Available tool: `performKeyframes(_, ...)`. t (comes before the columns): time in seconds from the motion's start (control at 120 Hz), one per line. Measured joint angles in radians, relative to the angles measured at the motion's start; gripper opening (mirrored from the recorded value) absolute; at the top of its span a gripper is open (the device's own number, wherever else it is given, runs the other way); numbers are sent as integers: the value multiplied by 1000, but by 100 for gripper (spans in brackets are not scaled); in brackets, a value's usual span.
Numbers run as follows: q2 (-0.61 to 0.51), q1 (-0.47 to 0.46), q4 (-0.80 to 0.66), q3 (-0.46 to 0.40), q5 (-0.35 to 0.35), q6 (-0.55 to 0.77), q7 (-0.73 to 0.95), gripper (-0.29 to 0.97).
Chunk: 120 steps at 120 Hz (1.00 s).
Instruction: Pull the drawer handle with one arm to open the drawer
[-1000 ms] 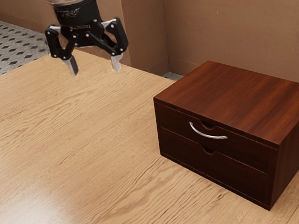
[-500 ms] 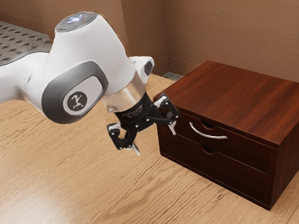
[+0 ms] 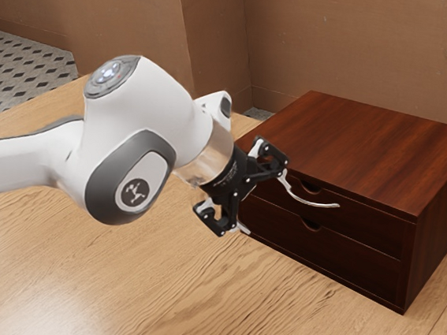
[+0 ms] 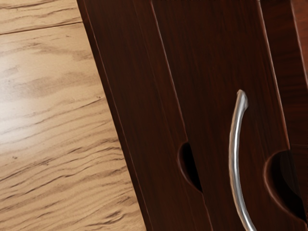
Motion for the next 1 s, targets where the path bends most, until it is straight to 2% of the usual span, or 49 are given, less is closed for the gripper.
performKeyframes(0.2, 55, 1, 20, 0, -2, 40, -52, 68)
performKeyframes(1.0, 144, -7, 63, -4, 5, 75, -140, 68)
